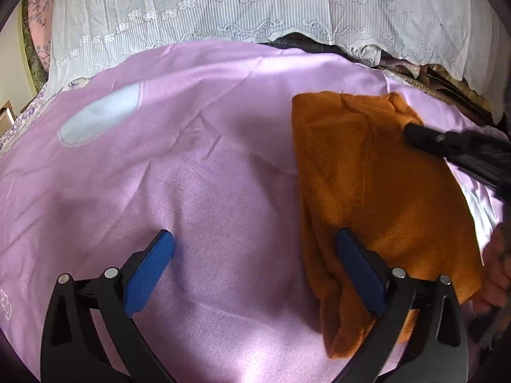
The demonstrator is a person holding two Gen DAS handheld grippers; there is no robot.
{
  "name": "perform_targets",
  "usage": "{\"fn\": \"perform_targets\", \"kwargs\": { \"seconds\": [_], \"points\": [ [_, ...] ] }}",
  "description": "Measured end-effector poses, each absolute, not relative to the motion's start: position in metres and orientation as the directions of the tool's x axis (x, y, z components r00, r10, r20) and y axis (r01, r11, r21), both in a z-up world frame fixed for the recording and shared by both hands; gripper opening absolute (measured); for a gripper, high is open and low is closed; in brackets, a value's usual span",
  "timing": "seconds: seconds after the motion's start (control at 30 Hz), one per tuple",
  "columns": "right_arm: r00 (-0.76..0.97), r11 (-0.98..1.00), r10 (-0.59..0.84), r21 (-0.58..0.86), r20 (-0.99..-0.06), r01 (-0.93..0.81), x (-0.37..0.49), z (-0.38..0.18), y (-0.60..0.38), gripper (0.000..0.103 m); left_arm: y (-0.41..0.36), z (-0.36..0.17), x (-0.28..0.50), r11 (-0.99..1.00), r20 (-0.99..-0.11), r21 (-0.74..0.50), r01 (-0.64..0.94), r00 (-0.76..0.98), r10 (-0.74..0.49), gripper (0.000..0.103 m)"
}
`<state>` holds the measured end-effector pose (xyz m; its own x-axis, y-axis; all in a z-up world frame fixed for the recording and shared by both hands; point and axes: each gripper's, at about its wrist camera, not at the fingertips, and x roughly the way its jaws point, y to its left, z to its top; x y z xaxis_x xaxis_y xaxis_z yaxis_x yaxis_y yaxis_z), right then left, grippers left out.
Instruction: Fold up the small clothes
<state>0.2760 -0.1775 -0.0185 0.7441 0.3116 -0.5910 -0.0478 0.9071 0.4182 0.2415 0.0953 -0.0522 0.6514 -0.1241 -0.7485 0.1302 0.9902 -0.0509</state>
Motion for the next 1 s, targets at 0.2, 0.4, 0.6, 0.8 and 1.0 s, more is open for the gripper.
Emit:
{"fn": "perform_targets", "kwargs": {
  "seconds": [0.2, 0.4, 0.6, 0.8, 1.0],
  "points": [
    [0.758, 0.891, 0.32, 0.453, -0.569, -0.036, 0.296, -0.037, -0.202, 0.0, 0.09, -0.055, 0.241, 0.991, -0.742, -0.012, 0.136, 0.663, -0.1, 0.099],
    [0.801, 0.827, 0.352, 0.562, -0.484, -0.023, 0.269, -0.029, -0.233, 0.001, 0.094, -0.049, 0.236, 0.991, -0.72, -0.028, 0.134, 0.685, -0.113, 0.099],
    [0.781, 0.751, 0.41, 0.661, -0.471, 0.004, 0.256, -0.042, -0.253, 0.0, 0.081, -0.032, 0.218, 0.984, -0.634, 0.017, 0.176, 0.763, -0.126, 0.098],
    [0.757, 0.633, 0.506, 0.774, -0.414, 0.0, 0.279, -0.059, -0.262, 0.0, 0.054, -0.046, 0.221, 0.965, -0.679, 0.127, 0.231, 0.729, -0.085, 0.099],
    [0.777, 0.675, 0.436, 0.736, -0.455, 0.052, 0.309, -0.063, -0.269, 0.003, 0.063, -0.051, 0.228, 0.97, -0.714, 0.035, 0.241, 0.685, -0.144, 0.099]
  ]
}}
